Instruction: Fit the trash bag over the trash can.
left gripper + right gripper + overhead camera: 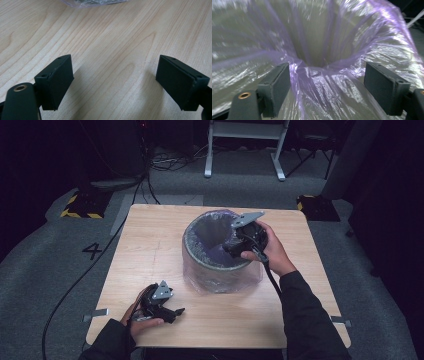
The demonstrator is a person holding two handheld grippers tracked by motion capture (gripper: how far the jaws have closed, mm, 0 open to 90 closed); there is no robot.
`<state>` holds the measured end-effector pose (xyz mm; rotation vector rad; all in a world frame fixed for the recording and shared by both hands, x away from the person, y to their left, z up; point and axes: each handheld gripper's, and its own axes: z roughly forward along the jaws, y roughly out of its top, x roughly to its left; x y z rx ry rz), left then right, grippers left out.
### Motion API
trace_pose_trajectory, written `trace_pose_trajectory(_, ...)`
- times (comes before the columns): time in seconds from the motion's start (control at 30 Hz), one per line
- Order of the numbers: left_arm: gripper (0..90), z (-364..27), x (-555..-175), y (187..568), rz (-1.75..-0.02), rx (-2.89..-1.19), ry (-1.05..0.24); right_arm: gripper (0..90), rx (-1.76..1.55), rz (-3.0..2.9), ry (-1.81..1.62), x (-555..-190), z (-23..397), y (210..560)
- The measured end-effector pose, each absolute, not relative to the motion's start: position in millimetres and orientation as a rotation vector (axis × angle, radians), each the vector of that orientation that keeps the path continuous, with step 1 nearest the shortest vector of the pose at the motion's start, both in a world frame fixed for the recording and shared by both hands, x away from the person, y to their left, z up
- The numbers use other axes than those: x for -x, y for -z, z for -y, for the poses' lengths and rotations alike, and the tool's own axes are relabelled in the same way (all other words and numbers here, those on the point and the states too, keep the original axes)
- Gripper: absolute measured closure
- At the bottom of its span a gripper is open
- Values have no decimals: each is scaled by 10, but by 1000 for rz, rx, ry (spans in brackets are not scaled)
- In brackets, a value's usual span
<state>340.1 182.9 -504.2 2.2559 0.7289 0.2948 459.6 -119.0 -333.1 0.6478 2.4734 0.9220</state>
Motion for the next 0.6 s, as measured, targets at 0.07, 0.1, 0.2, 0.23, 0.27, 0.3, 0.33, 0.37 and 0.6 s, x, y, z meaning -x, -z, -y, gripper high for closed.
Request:
trace_pose_trajectory(0.07,140,-1829,-3401,5042,-729,-2256,-295,240,-594,-2483,-871,-4571,1151,3335)
trace_pose_trajectory(0.1,140,-1829,-3402,5042,-729,-2256,-295,242,-584,-2493,-848,-4566,1136,3337)
trace_pose_trajectory(0.2,141,-1829,-3402,5042,-729,-2256,-295,242,-575,-2513,-812,-4567,1122,3336)
trace_pose_trajectory(0.23,140,-1829,-3402,5042,-728,-2256,-294,243,-567,-2521,-801,-4562,1117,3335)
trace_pose_trajectory(0.27,140,-1829,-3402,5042,-729,-2256,-294,243,-559,-2534,-791,-4559,1112,3335)
trace_pose_trajectory(0.3,141,-1829,-3402,5042,-729,-2256,-294,244,-555,-2538,-781,-4556,1105,3335)
trace_pose_trajectory(0.33,140,-1829,-3402,5042,-729,-2256,-294,245,-556,-2542,-771,-4553,1098,3335)
trace_pose_trajectory(0.37,141,-1829,-3402,5042,-729,-2256,-294,245,-557,-2548,-766,-4553,1094,3336)
trace_pose_trajectory(0.6,141,-1829,-3402,5042,-728,-2256,-294,238,-565,-2601,-642,-4585,1038,3344)
